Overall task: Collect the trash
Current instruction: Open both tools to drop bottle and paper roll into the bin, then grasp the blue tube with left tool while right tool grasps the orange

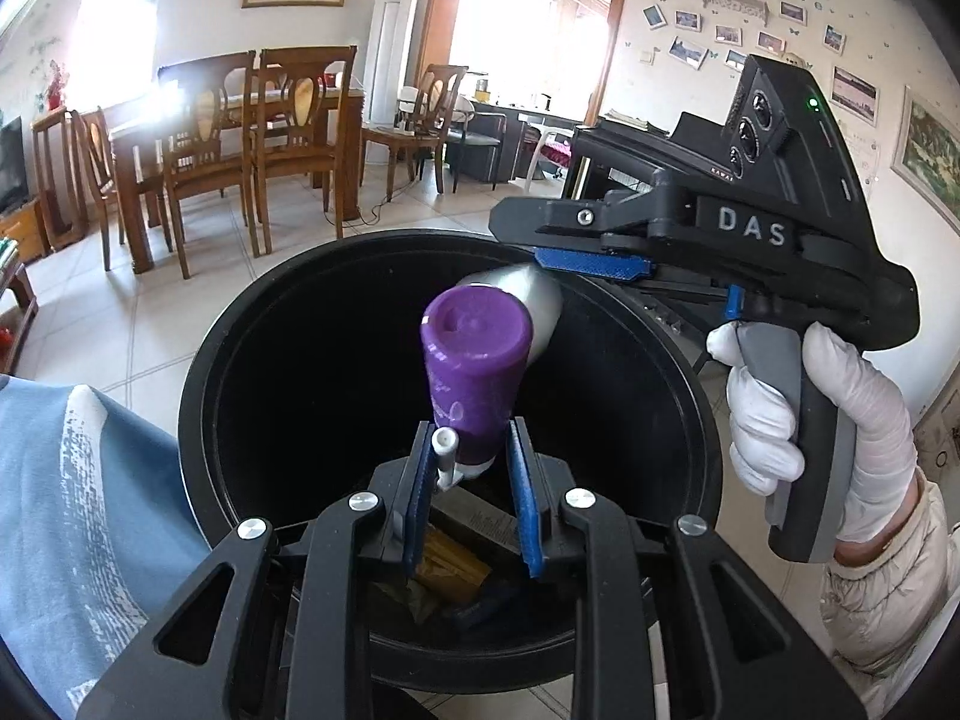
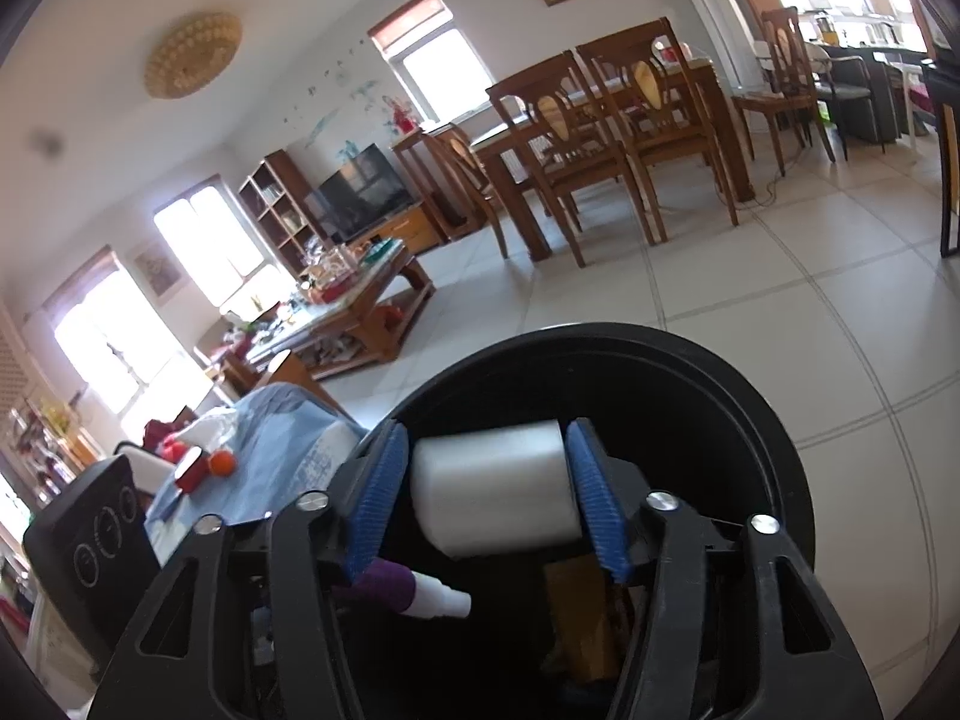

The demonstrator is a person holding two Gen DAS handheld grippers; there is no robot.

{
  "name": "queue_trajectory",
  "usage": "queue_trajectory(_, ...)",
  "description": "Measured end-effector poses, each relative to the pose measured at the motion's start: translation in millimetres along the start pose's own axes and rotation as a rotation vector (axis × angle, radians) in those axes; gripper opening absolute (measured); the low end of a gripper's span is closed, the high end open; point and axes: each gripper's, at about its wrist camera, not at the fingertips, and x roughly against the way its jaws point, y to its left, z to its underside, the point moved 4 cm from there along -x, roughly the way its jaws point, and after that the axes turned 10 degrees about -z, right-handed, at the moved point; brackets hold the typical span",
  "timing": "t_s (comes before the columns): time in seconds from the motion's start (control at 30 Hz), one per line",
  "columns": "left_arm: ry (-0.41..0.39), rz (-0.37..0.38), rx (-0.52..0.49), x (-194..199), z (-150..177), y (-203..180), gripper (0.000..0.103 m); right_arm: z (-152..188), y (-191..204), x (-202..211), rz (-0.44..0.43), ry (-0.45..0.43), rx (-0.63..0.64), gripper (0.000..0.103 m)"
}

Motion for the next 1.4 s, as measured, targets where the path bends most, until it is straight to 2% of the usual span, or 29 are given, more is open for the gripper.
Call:
queue_trajectory(0.17,-0.005,-0.003,-0.004,0,-2,-3,0.026,0,7,-5,-0.007,0.009,0.018,0.065)
queue_trajectory(0.27,-0.003,-0.005,-0.009,0,-2,-3,0.027,1,9,-7,-0.007,0.006,0.020,0.070)
queue_trajectory(0.33,-0.002,-0.018,-0.016,0,-1,-4,0.036,2,11,-7,-0.007,0.006,0.022,0.071)
queue_trajectory(0.4,-0.011,-0.037,-0.015,0,0,-5,0.063,2,11,-8,-0.005,0.006,0.021,0.073)
queue_trajectory(0.53,-0.028,-0.057,-0.014,3,0,-4,0.076,3,9,-8,-0.001,0.004,0.014,0.076)
queue_trajectory(0.6,-0.035,-0.077,-0.020,4,0,-3,0.088,3,9,-9,-0.001,0.004,0.011,0.079)
queue_trajectory(0.73,-0.045,-0.087,-0.027,5,0,-5,0.097,8,8,-8,-0.003,0.008,0.009,0.084)
queue_trajectory(0.9,-0.052,-0.103,-0.051,8,1,-9,0.098,12,6,-10,-0.007,0.012,-0.005,0.090)
queue_trajectory(1.0,-0.059,-0.115,-0.050,12,1,-7,0.098,15,3,-9,-0.001,0.017,-0.022,0.098)
queue_trajectory(1.4,-0.087,-0.148,-0.008,37,0,17,0.098,11,17,-16,-0.002,0.057,-0.042,0.098)
